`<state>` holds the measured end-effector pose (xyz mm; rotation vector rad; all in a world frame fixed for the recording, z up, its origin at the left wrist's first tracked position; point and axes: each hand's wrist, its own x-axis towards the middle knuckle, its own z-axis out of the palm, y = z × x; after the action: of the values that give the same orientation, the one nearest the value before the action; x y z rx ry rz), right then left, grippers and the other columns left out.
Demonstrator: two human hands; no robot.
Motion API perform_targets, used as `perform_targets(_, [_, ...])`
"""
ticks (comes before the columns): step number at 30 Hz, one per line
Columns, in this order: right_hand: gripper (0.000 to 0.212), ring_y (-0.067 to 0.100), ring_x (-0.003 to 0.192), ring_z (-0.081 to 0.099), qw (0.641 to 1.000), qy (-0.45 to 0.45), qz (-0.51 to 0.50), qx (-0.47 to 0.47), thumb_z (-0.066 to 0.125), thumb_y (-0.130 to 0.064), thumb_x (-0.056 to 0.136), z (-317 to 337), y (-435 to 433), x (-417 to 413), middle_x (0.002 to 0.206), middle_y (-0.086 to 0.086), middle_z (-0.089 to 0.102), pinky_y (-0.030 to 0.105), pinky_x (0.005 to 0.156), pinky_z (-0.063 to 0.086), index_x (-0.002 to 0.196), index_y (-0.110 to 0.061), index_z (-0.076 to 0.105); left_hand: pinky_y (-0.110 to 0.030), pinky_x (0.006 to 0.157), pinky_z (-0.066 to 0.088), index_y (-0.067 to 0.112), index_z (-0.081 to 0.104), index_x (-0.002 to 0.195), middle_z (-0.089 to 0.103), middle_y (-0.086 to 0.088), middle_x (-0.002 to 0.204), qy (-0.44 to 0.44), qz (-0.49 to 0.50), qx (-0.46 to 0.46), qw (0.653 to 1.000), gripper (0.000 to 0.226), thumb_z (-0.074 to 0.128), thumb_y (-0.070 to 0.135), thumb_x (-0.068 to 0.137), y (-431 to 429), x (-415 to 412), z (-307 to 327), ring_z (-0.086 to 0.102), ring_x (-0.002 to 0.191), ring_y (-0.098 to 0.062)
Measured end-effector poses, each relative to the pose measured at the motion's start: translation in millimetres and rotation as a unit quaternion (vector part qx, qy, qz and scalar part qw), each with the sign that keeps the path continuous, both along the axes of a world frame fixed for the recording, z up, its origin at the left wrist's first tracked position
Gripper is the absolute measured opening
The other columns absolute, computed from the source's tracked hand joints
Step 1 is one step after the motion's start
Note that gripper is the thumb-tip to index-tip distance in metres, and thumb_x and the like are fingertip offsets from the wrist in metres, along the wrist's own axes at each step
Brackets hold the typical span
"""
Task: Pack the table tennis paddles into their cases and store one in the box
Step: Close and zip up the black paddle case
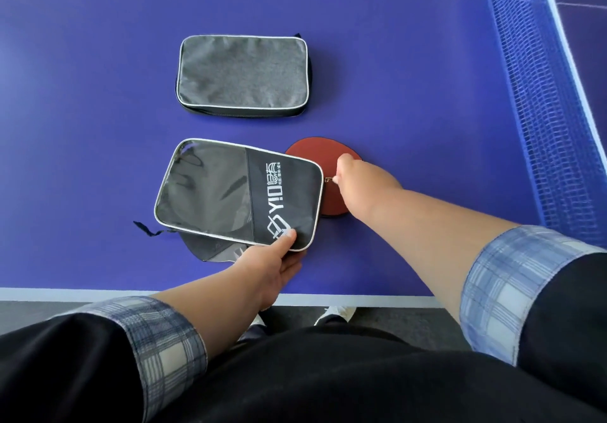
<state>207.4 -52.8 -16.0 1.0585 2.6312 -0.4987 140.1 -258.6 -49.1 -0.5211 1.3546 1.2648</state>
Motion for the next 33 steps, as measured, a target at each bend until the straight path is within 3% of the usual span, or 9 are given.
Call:
perform_targets(5, [0.012,0.023,0.085,0.054,0.992,0.062,0.06,-0.095,0.045,-0.022,0.1,-0.8,10.8,-17.8,0.096,0.0,0.058,0.037,0.069,0.043,0.089,-0.022,0.047,-0.033,0.079,0.055,0.01,0.063,0.123,0.077,-0.004,0.101,-0.007,0.002,-0.002,1.0,0.038,0.071,0.028,0.09,-3.6,-0.2,8.5,0.074,0.087,-0.019])
perform_targets(9, [0.011,0.019,0.082,0.056,0.983,0.105,0.007,-0.148,0.048,-0.026,0.1,-9.7,13.2,-27.0,0.09,-0.003,0.062,0.033,0.067,0.042,0.09,-0.022,0.051,-0.037,0.087,0.057,0.012,0.066,0.12,0.077,-0.006,0.107,-0.049,0.102,0.008,0.994,0.045,0.076,0.039,0.085,4.6,-10.0,14.0,0.074,0.093,-0.023])
perform_targets(14, [0.02,0.004,0.074,0.052,0.971,0.146,-0.083,-0.168,0.049,-0.027,0.099,-12.2,3.9,-13.7,0.081,-0.012,0.058,0.019,0.058,0.034,0.079,-0.029,0.049,-0.043,0.079,0.06,0.009,0.067,0.116,0.078,-0.009,0.1,-0.028,0.184,-0.011,0.983,0.047,0.08,0.036,0.081,11.3,-16.2,8.6,0.076,0.081,-0.027])
perform_targets(18, [0.015,0.005,0.078,0.059,0.955,0.171,-0.141,-0.2,0.048,-0.032,0.099,-12.4,-23.4,4.4,0.087,-0.011,0.063,0.025,0.061,0.044,0.084,-0.03,0.052,-0.04,0.065,0.061,0.014,0.06,0.119,0.074,-0.008,0.106,0.023,0.189,-0.088,0.978,0.06,0.088,0.034,0.07,-3.9,-27.3,3.1,0.077,0.076,-0.026])
perform_targets(22, [0.013,0.012,0.086,0.067,0.927,0.213,-0.171,-0.257,0.05,-0.029,0.1,-16.6,-52.6,18.8,0.091,-0.009,0.067,0.027,0.071,0.051,0.088,-0.028,0.054,-0.044,0.064,0.063,0.021,0.051,0.105,0.072,-0.008,0.1,0.069,0.151,-0.119,0.979,0.063,0.091,0.037,0.058,-30.9,-39.2,4.2,0.076,0.066,-0.023])
perform_targets(25, [0.016,0.016,0.09,0.068,0.893,0.238,-0.205,-0.321,0.049,-0.023,0.101,-20.9,-73.9,20.8,0.102,-0.016,0.067,0.021,0.075,0.055,0.086,-0.024,0.055,-0.038,0.066,0.061,0.022,0.051,0.112,0.074,-0.006,0.101,0.096,0.119,-0.098,0.983,0.064,0.091,0.033,0.063,-48.4,-49.5,5.3,0.077,0.074,-0.022])
perform_targets(27, [0.018,0.012,0.089,0.069,0.879,0.25,-0.224,-0.339,0.049,-0.02,0.102,-20.5,-82.9,17.9,0.108,-0.012,0.067,0.015,0.07,0.054,0.084,-0.023,0.054,-0.037,0.068,0.061,0.022,0.052,0.114,0.076,-0.005,0.101,0.109,0.083,-0.088,0.987,0.062,0.09,0.032,0.067,-55.3,-61.6,6.4,0.077,0.079,-0.023])
perform_targets(29, [0.018,0.006,0.085,0.07,0.88,0.251,-0.222,-0.337,0.049,-0.019,0.102,-17.8,-86.9,16.1,0.102,-0.007,0.069,0.014,0.069,0.053,0.085,-0.023,0.054,-0.033,0.063,0.06,0.021,0.054,0.11,0.075,-0.005,0.101,0.142,0.028,-0.095,0.985,0.057,0.09,0.034,0.068,-58.3,-80.9,11.8,0.077,0.077,-0.02])
perform_targets(33, [0.013,0.011,0.091,0.068,0.907,0.192,-0.16,-0.338,0.05,-0.027,0.099,-17.7,-102.5,18.0,0.093,-0.007,0.069,0.033,0.083,0.056,0.087,-0.028,0.056,-0.03,0.063,0.055,0.02,0.055,0.116,0.069,0.001,0.1,0.264,-0.123,-0.157,0.944,0.065,0.087,0.046,0.067,-61.2,-121.5,23.8,0.071,0.084,-0.017])
